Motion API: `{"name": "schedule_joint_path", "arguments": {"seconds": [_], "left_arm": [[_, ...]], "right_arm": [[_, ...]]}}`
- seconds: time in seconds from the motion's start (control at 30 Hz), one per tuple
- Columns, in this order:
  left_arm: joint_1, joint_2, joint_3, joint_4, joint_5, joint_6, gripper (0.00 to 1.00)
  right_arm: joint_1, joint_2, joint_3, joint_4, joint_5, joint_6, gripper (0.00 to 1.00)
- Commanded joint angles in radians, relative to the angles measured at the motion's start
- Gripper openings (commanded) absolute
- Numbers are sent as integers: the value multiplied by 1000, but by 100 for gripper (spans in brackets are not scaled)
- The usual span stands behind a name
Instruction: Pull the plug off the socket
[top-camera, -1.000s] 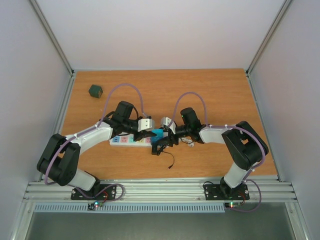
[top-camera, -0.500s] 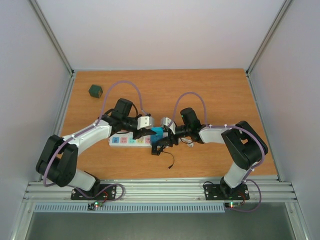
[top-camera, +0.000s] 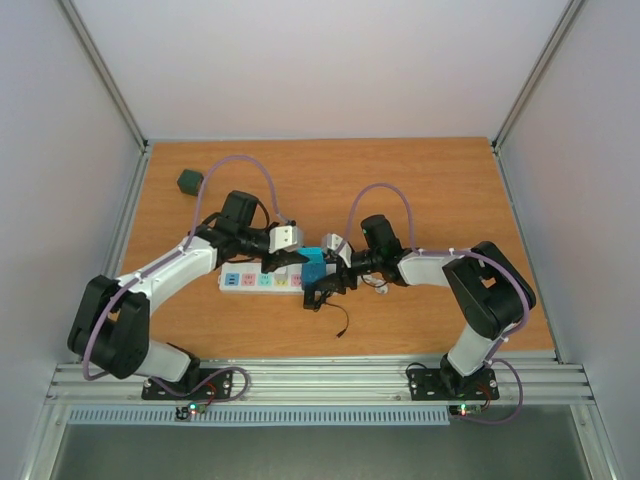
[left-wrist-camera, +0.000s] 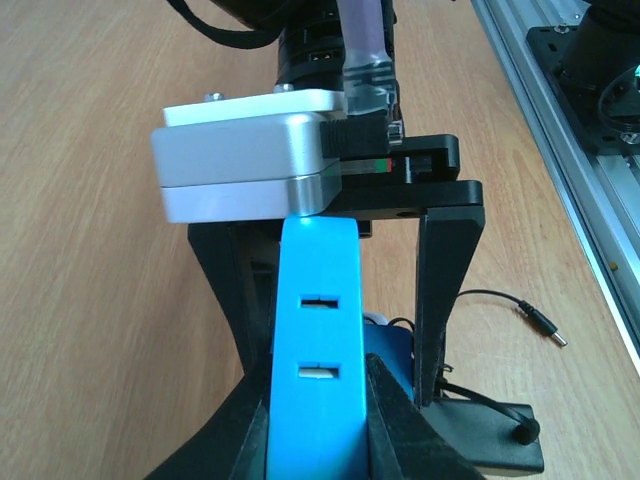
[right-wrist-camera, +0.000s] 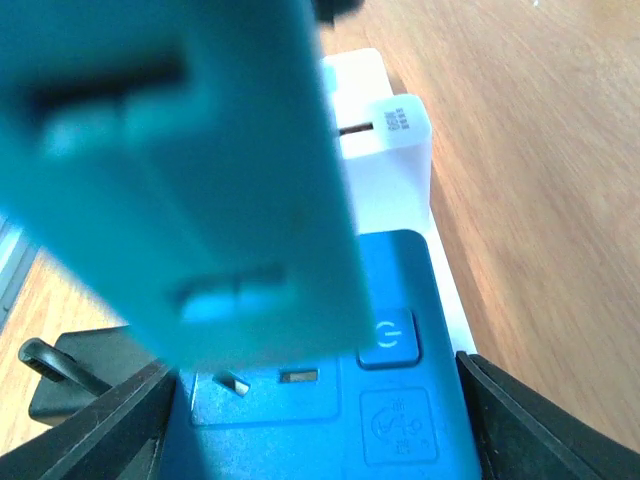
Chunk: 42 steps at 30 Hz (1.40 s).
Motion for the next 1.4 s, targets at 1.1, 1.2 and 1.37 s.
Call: {"name": "schedule_joint_path", "arguments": {"seconds": [1.1, 1.2, 1.37], "left_arm": [[37, -175, 72, -298, 142, 17, 1], [36, -180, 65, -299, 141, 14, 1], [37, -183, 59, -304, 138, 10, 1]], "right_arm": [[71, -290, 209, -414, -104, 170, 51], [75, -289, 212, -404, -100, 191, 40], [75, -294, 213, -398, -100, 219, 21]]}}
